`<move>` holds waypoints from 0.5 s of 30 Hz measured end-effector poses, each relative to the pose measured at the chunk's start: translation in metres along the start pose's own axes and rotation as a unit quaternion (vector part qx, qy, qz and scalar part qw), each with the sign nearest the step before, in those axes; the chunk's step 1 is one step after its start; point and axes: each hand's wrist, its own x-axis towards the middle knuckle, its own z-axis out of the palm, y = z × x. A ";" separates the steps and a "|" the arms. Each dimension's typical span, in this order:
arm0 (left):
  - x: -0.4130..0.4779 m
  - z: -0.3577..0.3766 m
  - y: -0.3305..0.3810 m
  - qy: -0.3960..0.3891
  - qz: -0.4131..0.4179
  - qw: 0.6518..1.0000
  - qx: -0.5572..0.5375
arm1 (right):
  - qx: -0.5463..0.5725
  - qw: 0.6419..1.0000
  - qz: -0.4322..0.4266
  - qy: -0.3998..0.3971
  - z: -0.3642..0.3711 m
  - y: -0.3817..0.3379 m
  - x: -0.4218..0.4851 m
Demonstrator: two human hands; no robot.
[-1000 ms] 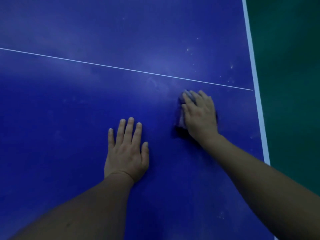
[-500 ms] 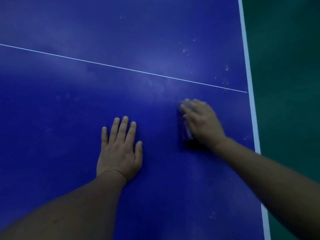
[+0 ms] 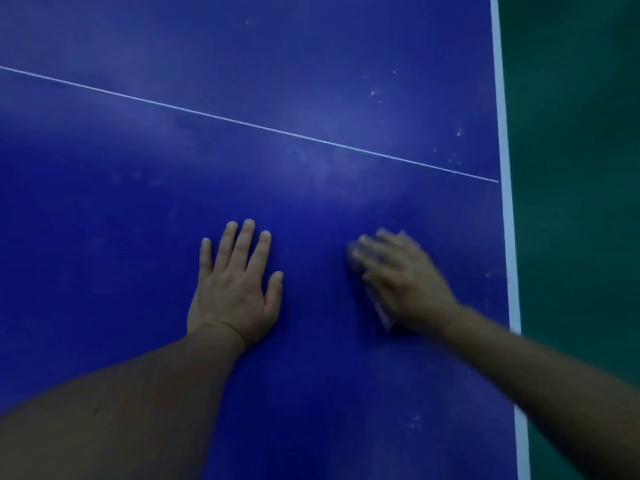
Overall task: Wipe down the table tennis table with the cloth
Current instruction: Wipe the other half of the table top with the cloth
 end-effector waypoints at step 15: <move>-0.007 0.000 -0.007 0.046 0.059 0.994 -0.077 | 0.056 0.997 -0.046 0.008 -0.007 -0.056 -0.030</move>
